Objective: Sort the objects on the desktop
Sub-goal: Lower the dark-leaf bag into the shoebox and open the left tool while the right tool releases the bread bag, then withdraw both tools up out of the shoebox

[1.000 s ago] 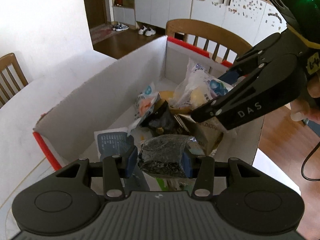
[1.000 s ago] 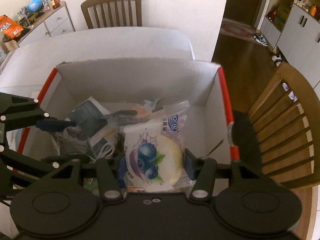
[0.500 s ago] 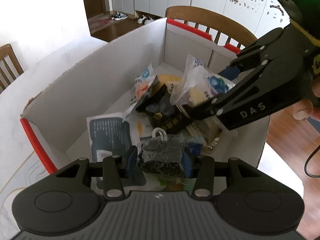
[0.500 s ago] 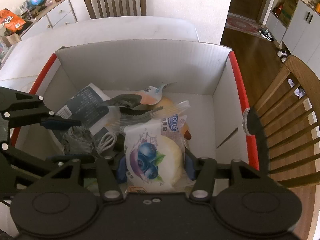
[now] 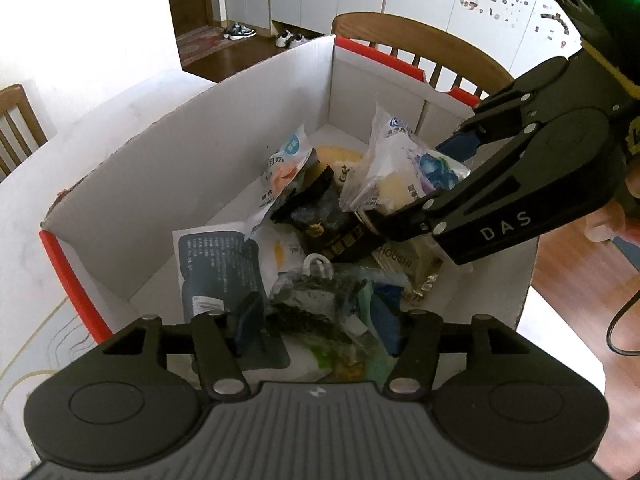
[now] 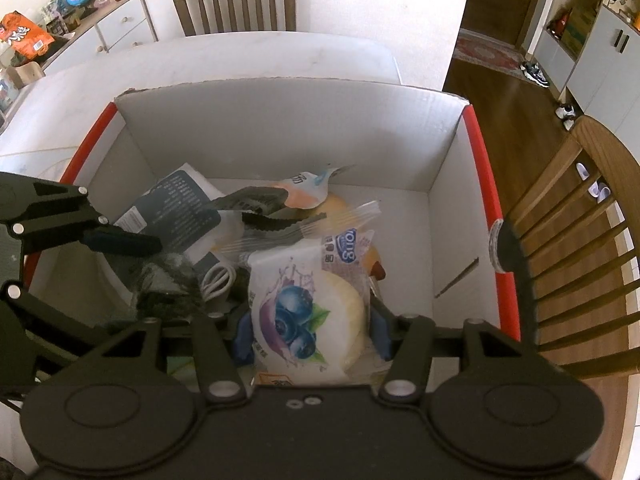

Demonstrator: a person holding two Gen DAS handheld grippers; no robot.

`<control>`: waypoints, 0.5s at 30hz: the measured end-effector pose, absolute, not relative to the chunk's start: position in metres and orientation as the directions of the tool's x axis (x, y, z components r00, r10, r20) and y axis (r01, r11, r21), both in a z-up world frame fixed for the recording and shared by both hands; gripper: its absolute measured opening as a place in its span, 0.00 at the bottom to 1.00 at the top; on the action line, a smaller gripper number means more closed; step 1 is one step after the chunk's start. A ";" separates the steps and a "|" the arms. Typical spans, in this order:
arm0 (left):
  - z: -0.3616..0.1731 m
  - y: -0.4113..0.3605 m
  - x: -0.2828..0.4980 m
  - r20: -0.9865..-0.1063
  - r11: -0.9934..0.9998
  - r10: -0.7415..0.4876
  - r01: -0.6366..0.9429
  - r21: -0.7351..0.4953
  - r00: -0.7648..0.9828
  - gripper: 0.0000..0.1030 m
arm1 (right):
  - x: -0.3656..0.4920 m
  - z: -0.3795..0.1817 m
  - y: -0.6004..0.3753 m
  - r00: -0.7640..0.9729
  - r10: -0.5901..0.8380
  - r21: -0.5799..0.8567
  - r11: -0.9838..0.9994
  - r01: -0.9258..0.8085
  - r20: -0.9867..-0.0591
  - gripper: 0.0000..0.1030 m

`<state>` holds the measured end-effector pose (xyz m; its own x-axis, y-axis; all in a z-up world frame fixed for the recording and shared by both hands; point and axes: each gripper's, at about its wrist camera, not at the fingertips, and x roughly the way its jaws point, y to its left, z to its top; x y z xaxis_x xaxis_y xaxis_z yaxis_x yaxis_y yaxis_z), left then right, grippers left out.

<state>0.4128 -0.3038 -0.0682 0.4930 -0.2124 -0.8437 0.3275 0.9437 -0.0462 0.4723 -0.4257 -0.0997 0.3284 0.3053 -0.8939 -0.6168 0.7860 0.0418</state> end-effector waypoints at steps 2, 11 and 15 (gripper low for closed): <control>-0.067 -0.303 0.412 -0.841 0.944 -0.215 0.326 -0.049 0.496 0.58 | 0.472 -0.098 -0.426 0.336 0.304 0.036 0.787 -0.616 -0.891 0.55; -0.060 -0.303 0.407 -0.827 0.937 -0.259 0.337 -0.091 0.498 0.79 | 0.469 -0.096 -0.425 0.342 0.307 0.027 0.778 -0.627 -0.888 0.58; -0.057 -0.309 0.403 -0.823 0.939 -0.236 0.339 -0.056 0.517 0.90 | 0.468 -0.092 -0.425 0.354 0.317 0.026 0.775 -0.632 -0.880 0.63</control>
<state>0.4030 -0.3095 -0.0575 0.5173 -0.2358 -0.8227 0.3391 0.9391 -0.0558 0.4677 -0.4249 -0.0915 0.3535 0.3173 -0.8800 -0.6316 0.7749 0.0256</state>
